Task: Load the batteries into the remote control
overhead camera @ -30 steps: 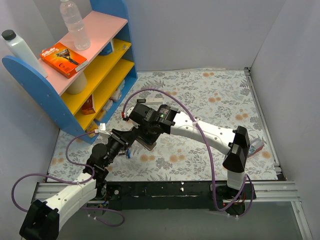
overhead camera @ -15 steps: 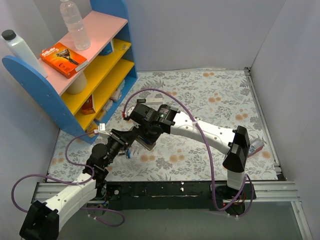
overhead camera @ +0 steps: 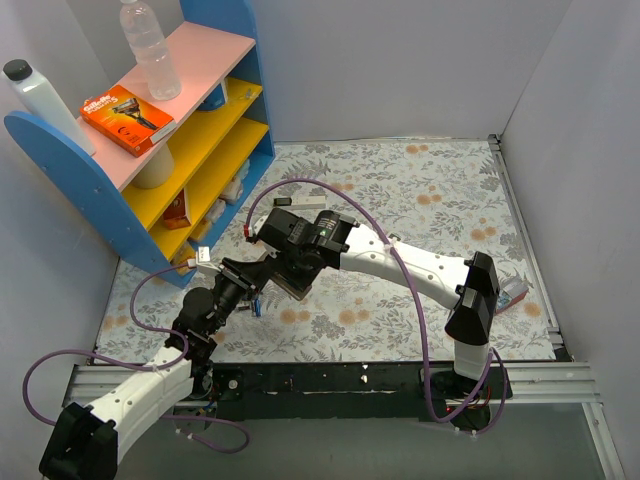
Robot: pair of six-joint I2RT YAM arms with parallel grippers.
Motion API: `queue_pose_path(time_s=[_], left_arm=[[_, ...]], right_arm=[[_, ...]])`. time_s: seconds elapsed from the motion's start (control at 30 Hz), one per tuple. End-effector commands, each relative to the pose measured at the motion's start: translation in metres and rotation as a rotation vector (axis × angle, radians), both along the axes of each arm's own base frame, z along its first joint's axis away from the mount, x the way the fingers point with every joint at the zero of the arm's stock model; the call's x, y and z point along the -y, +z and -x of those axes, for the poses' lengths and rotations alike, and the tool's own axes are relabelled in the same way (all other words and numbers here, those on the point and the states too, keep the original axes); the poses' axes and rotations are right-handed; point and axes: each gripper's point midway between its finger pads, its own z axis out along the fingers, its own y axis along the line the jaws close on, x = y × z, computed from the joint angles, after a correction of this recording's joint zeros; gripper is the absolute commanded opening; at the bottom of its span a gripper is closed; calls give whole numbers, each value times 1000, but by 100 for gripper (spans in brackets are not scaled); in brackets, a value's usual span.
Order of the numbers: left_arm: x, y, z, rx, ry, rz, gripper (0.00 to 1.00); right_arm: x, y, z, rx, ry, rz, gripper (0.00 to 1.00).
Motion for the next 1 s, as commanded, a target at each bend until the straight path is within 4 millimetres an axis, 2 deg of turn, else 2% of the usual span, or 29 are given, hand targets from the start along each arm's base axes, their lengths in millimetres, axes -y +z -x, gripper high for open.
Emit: queue_pose_path(time_s=[0.0, 0.2, 0.53, 0.97], left_arm=[[-10, -52, 11, -74, 20, -49, 0], [-9, -48, 10, -63, 15, -52, 0], [-5, -36, 12, -17, -7, -42, 0], [-3, -34, 17, -12, -33, 0, 0]], right_arm=[[-3, 2, 5, -5, 11, -4, 9], [-4, 7, 2, 17, -2, -17, 9], [-17, 14, -3, 32, -14, -62, 8], [-27, 20, -9, 43, -36, -101, 10]])
